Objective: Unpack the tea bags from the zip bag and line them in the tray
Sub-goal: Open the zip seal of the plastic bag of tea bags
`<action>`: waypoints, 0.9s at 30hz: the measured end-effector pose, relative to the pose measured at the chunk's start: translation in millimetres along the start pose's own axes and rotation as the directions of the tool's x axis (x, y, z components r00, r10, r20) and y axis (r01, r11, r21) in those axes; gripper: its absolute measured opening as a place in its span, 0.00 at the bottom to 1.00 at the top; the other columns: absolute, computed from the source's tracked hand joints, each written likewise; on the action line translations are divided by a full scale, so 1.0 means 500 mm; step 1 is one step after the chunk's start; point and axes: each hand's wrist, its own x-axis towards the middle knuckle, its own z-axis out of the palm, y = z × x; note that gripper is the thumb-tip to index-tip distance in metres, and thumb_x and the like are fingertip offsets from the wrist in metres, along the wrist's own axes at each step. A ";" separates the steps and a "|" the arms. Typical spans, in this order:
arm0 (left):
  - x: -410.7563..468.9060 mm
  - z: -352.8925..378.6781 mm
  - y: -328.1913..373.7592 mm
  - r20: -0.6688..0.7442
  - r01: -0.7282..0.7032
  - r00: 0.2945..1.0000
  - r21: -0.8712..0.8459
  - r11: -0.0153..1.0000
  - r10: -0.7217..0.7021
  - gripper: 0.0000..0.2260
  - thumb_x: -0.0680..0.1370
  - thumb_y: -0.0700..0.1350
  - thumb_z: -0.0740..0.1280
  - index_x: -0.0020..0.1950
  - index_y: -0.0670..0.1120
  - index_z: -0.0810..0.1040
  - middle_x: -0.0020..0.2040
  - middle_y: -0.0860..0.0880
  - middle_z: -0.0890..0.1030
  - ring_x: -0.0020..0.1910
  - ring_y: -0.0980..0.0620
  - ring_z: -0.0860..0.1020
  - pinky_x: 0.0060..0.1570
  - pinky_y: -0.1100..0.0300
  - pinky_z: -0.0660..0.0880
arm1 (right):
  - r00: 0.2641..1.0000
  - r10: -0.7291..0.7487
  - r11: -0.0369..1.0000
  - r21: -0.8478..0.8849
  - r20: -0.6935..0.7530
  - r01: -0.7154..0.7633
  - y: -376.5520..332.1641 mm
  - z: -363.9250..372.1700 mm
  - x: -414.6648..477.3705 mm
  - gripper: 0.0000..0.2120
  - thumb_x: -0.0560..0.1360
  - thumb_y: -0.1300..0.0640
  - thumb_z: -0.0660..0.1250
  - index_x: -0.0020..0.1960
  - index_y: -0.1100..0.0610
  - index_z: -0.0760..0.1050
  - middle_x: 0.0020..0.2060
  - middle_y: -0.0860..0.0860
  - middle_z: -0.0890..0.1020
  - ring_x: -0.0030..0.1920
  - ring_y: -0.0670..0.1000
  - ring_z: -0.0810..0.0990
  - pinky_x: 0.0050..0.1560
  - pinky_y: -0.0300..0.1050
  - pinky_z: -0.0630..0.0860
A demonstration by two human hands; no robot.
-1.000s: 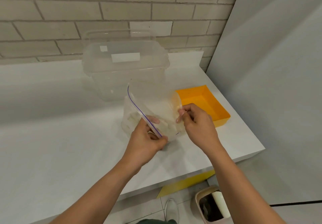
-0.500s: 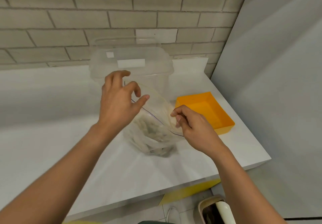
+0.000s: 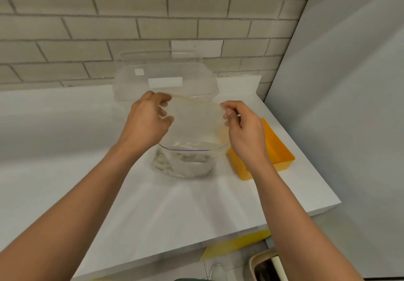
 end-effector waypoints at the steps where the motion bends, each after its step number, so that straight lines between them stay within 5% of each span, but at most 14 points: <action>1: -0.007 -0.005 0.005 -0.022 0.052 0.998 -0.080 0.995 -0.053 0.14 0.77 0.42 0.74 0.63 0.49 0.82 0.55 0.54 0.80 0.43 0.57 0.79 0.48 0.64 0.71 | 1.000 0.017 0.999 0.033 0.004 -0.017 -0.004 0.001 0.003 0.13 0.85 0.60 0.59 0.61 0.51 0.80 0.46 0.46 0.83 0.46 0.46 0.83 0.46 0.35 0.76; 3: -0.023 -0.010 0.007 0.024 0.191 0.981 -0.301 0.934 -0.193 0.05 0.79 0.44 0.72 0.54 0.51 0.85 0.50 0.55 0.84 0.41 0.56 0.82 0.47 0.62 0.76 | 0.997 0.069 0.990 0.120 0.043 -0.073 -0.004 0.007 0.000 0.14 0.84 0.62 0.58 0.59 0.52 0.80 0.45 0.48 0.83 0.45 0.47 0.84 0.46 0.34 0.77; 6: -0.050 -0.001 -0.006 0.210 0.394 0.919 -0.521 0.757 -0.334 0.06 0.81 0.41 0.69 0.48 0.47 0.86 0.45 0.51 0.84 0.40 0.52 0.82 0.45 0.60 0.78 | 0.978 0.171 0.954 0.229 0.120 -0.195 0.015 0.027 -0.018 0.17 0.81 0.68 0.56 0.53 0.53 0.80 0.43 0.51 0.82 0.43 0.50 0.84 0.47 0.40 0.78; 12: -0.094 0.036 -0.049 0.387 0.584 0.811 -0.514 0.628 -0.438 0.08 0.80 0.45 0.71 0.45 0.42 0.81 0.33 0.51 0.75 0.32 0.52 0.73 0.49 0.53 0.75 | 0.937 0.288 0.941 0.123 0.195 -0.315 0.042 0.068 -0.060 0.21 0.81 0.68 0.54 0.59 0.46 0.77 0.41 0.47 0.76 0.41 0.44 0.74 0.41 0.39 0.70; 14: -0.099 0.038 -0.062 0.407 0.617 0.785 -0.461 0.637 -0.466 0.13 0.79 0.51 0.73 0.40 0.46 0.77 0.35 0.52 0.74 0.33 0.50 0.71 0.44 0.55 0.73 | 0.928 0.283 0.940 0.121 0.241 -0.318 0.045 0.067 -0.069 0.16 0.83 0.63 0.56 0.60 0.45 0.75 0.41 0.46 0.74 0.39 0.43 0.73 0.41 0.40 0.70; 16: -0.104 0.037 -0.073 0.409 0.624 0.778 -0.415 0.661 -0.477 0.19 0.77 0.56 0.74 0.36 0.48 0.70 0.32 0.53 0.70 0.30 0.50 0.68 0.39 0.56 0.68 | 0.921 0.250 0.946 0.130 0.300 -0.299 0.046 0.061 -0.075 0.05 0.83 0.48 0.63 0.58 0.43 0.74 0.41 0.45 0.74 0.39 0.41 0.72 0.44 0.41 0.70; 18: -0.107 0.038 -0.088 0.409 0.624 0.778 -0.409 0.666 -0.477 0.23 0.76 0.58 0.75 0.33 0.50 0.65 0.29 0.52 0.65 0.27 0.51 0.64 0.36 0.57 0.65 | 0.910 0.168 0.970 0.102 0.379 -0.221 0.057 0.053 -0.079 0.13 0.76 0.38 0.70 0.57 0.41 0.74 0.47 0.43 0.74 0.46 0.41 0.73 0.48 0.39 0.71; 21: -0.108 0.043 -0.104 0.403 0.609 0.789 -0.414 0.677 -0.463 0.26 0.75 0.61 0.74 0.33 0.49 0.62 0.32 0.45 0.61 0.26 0.49 0.62 0.35 0.58 0.66 | 0.889 0.044 0.999 -0.008 0.457 -0.046 0.084 0.049 -0.080 0.17 0.70 0.40 0.78 0.55 0.43 0.79 0.53 0.44 0.74 0.55 0.40 0.75 0.50 0.31 0.70; 24: -0.114 0.048 -0.110 0.399 0.556 0.820 -0.387 0.736 -0.410 0.27 0.74 0.66 0.73 0.35 0.49 0.63 0.32 0.47 0.63 0.28 0.51 0.64 0.35 0.58 0.65 | 0.900 -0.010 1.000 -0.018 0.437 0.020 0.104 0.059 -0.081 0.07 0.75 0.46 0.75 0.48 0.49 0.85 0.47 0.45 0.78 0.48 0.42 0.77 0.46 0.30 0.68; 27: -0.128 0.051 -0.116 0.402 0.420 0.873 -0.337 0.842 -0.275 0.27 0.70 0.65 0.77 0.44 0.48 0.67 0.30 0.55 0.67 0.28 0.55 0.64 0.33 0.59 0.63 | 0.923 0.018 1.000 -0.023 0.383 -0.010 0.109 0.070 -0.082 0.11 0.80 0.46 0.70 0.45 0.53 0.83 0.37 0.43 0.79 0.39 0.41 0.76 0.39 0.32 0.67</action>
